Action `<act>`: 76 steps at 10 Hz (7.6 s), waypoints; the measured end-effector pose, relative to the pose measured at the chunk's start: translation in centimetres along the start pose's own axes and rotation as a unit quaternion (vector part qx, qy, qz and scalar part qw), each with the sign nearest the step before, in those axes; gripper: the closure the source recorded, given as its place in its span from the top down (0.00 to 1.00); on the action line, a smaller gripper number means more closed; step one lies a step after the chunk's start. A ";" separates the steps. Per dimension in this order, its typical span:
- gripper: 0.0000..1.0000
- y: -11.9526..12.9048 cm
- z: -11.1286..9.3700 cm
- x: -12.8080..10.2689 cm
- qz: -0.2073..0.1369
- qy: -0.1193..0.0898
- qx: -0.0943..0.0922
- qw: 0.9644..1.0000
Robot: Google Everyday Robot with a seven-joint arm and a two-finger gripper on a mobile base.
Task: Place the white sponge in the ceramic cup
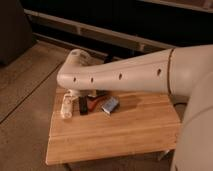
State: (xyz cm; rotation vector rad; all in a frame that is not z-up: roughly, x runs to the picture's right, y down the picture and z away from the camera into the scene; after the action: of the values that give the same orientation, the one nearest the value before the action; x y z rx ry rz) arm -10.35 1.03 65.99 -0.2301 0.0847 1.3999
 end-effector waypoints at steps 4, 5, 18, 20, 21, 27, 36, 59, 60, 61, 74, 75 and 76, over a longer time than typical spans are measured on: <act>0.65 0.1 -3.3 -1.0 -0.031 -0.073 -0.009 0.997; 0.65 0.1 -3.2 -0.9 -0.032 -0.072 -0.009 0.997; 0.65 -6.2 2.0 -4.8 0.095 -0.146 -0.221 0.960; 0.65 -6.2 3.8 -3.4 0.092 -0.121 -0.208 0.966; 0.65 -6.8 6.1 -1.6 0.103 -0.088 -0.192 0.972; 0.65 -13.2 12.8 3.1 0.206 0.035 -0.102 0.973; 0.65 -15.9 19.1 4.1 0.312 0.111 -0.083 0.940; 0.06 -19.4 29.2 4.5 0.338 0.195 0.041 0.920; 0.00 -19.5 28.0 3.0 0.337 0.170 0.035 0.925; 0.00 -19.3 27.0 2.2 0.336 0.156 0.030 0.928; 0.00 -15.6 17.5 -5.5 0.279 0.014 -0.030 0.960; 0.00 -14.9 18.3 -6.5 0.273 0.019 -0.031 0.961; 0.00 -13.8 19.5 -8.2 0.260 0.024 -0.030 0.965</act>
State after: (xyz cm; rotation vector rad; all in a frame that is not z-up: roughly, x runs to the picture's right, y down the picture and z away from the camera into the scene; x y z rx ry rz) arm 0.31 -4.90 88.10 -0.3062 0.1506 1.9217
